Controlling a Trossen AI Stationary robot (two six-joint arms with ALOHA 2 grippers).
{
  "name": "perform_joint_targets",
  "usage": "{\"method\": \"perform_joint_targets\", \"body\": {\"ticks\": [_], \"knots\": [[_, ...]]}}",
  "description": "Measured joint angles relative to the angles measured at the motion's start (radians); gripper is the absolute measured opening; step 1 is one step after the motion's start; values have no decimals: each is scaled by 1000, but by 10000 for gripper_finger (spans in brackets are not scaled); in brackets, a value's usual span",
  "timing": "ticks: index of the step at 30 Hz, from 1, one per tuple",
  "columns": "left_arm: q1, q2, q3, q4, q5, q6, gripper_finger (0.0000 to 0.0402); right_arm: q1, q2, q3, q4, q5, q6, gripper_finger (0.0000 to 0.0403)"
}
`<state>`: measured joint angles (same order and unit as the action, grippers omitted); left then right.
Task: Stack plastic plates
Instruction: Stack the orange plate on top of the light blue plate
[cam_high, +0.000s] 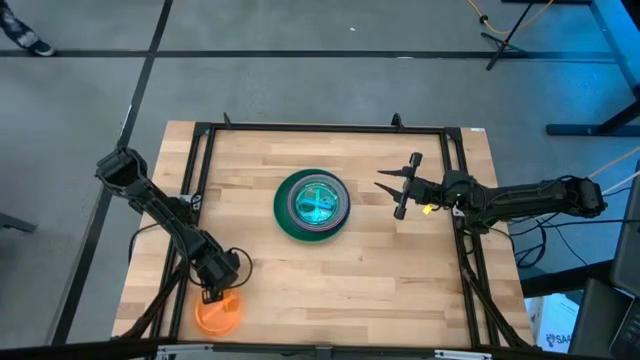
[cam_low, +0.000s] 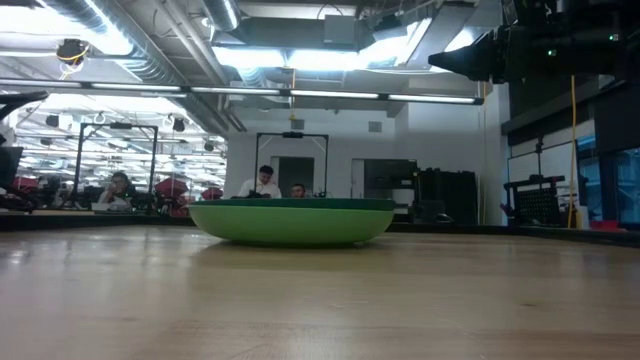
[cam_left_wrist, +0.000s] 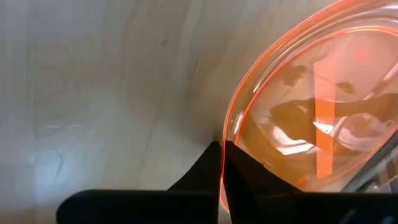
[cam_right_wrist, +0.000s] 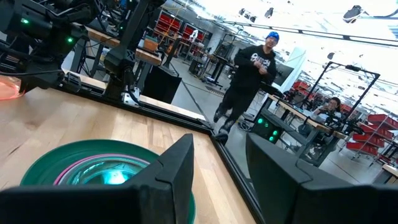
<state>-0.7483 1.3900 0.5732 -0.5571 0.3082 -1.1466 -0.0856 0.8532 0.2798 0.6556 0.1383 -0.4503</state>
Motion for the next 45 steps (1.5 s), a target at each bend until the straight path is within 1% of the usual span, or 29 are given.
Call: {"method": "perform_joint_targets", "body": {"ticks": [6,11,23,27,31,33,36,41,45], "knots": [[40,-23,0,-6,-1,1,2,0,0,0,0,0,0,144],[107,-91,0,-7,-24,-20,3,0,0,0,6,1,-1,144],[304,-303,0,24,-180,-55,2,0,0,0,8,2,-1,144],[359,-335,0,82,-234,-28,2,0,0,0,8,2,-1,144],[412,-339,0,159,-283,25,2,0,0,0,8,3,-1,144],[440,-339,0,199,-341,31,2,0,0,0,8,3,-1,144],[485,-339,0,264,-458,38,2,0,0,0,8,3,-1,144],[547,-339,0,336,-697,128,2,0,0,0,8,3,-1,144],[606,-329,0,343,-839,207,3,0,0,0,8,3,-1,144]]}}
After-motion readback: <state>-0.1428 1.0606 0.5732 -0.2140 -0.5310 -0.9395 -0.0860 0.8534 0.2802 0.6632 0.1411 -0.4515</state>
